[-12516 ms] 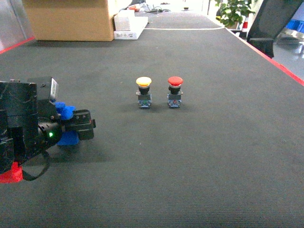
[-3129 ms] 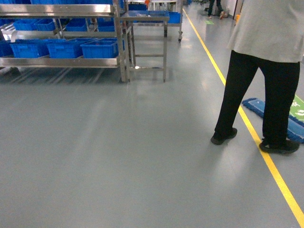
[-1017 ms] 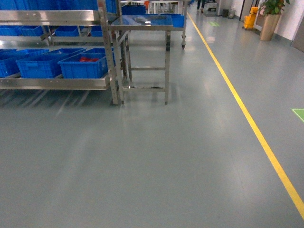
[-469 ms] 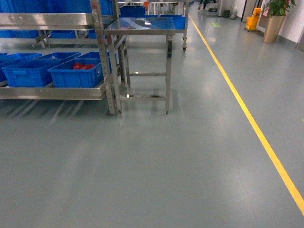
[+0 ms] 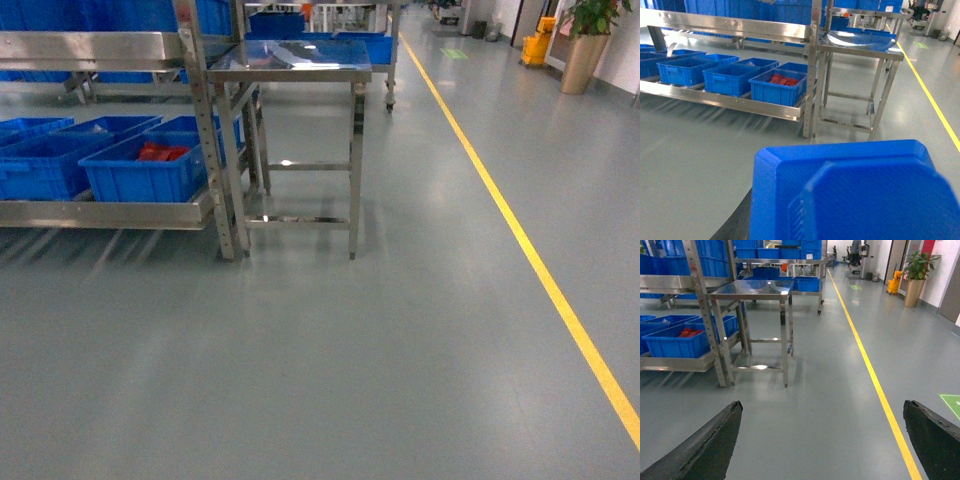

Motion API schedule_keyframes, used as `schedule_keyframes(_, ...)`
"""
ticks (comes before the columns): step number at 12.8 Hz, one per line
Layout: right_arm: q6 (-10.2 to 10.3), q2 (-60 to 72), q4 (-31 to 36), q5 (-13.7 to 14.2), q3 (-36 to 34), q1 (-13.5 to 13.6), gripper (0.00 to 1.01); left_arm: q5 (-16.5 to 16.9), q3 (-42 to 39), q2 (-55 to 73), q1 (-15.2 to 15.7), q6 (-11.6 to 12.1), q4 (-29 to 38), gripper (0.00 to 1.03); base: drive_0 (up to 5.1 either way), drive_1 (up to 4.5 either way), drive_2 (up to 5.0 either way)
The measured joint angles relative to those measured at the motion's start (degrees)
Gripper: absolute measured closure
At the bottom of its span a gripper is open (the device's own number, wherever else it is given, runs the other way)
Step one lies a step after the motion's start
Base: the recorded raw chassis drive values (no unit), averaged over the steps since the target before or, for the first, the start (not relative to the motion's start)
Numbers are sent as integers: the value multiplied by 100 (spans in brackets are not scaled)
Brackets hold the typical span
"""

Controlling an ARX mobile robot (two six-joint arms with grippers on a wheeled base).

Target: Pick blue part to blue bin on bottom shelf

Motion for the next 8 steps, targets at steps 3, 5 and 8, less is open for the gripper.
schedule_keyframes(3, 2, 0, -7, -2, 0, 0, 3, 7, 0, 0, 0, 0, -4, 59, -5, 414, -425)
schedule_keyframes(5, 0, 0, -13, 0, 0, 0, 3, 4, 0, -7, 0, 0, 11, 59, -5, 414, -425)
schedule_keyframes(8, 0, 0, -13, 0, 0, 0, 3, 2, 0, -7, 0, 0, -4, 59, -4, 417, -426)
